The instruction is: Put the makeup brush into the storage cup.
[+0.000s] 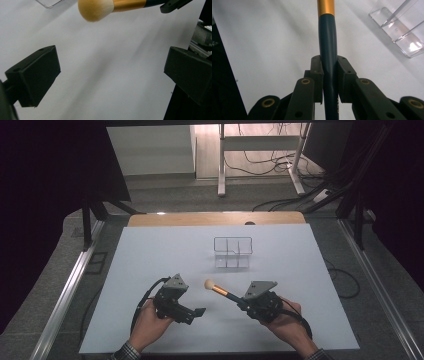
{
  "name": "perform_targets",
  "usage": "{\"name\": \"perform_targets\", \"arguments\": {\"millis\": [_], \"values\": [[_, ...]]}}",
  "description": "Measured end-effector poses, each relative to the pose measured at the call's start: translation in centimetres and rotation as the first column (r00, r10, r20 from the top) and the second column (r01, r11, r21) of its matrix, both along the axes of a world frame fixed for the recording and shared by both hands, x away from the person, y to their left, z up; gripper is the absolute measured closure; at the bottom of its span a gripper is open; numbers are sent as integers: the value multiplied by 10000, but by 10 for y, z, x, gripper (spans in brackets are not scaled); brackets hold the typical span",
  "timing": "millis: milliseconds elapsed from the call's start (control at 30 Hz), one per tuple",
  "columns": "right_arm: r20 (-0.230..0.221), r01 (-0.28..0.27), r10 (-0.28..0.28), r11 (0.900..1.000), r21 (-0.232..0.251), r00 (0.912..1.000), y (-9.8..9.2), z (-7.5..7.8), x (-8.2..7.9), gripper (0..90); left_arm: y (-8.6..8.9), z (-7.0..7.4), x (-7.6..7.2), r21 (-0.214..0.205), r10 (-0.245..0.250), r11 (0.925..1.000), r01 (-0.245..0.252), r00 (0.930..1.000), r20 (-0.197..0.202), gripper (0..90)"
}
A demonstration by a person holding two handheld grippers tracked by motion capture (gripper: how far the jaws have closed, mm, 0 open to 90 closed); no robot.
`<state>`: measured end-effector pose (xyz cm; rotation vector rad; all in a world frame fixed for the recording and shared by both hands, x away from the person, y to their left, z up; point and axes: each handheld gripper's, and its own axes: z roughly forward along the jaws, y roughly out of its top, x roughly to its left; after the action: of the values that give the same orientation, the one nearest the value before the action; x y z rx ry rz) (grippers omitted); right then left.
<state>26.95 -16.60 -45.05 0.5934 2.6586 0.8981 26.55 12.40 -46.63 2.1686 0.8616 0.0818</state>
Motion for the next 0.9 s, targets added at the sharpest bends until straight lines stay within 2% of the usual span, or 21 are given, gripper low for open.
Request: {"name": "perform_targets", "arguments": {"millis": [100,133,167,267,333,500,633,733,900], "values": [[232,88,-94,9997,245,9997,1,1,-4,770,1,0,0,-326,337,9989,-341,9993,-133,0],[232,88,-94,9997,245,9997,1,1,-4,770,1,0,0,-326,337,9989,-341,9993,-133,0],[340,109,-121,9993,361,9993,2,2,-6,770,3,1,0,-548,404,9976,-416,9989,-226,0],[419,128,-150,9986,506,9990,3,3,-7,770,4,2,0,-757,397,9963,-418,9988,-288,0],[574,91,-135,9971,762,9983,4,4,-9,770,4,3,1,-934,354,9949,-386,9987,-363,0],[591,122,-199,9917,1280,9981,7,5,-12,770,2,2,1,-1139,214,9931,-267,9986,-478,0],[649,46,-146,9886,1507,9978,7,5,-14,770,1,3,2,-1392,106,9901,-179,9985,-535,0],[668,32,-158,9829,1842,9976,8,5,-15,770,0,4,3,-1757,-10,9844,-106,9978,-661,0],[601,-11,-123,9762,2169,9981,11,3,-18,770,-5,4,4,-1953,-212,9807,62,9970,-749,0]]}}
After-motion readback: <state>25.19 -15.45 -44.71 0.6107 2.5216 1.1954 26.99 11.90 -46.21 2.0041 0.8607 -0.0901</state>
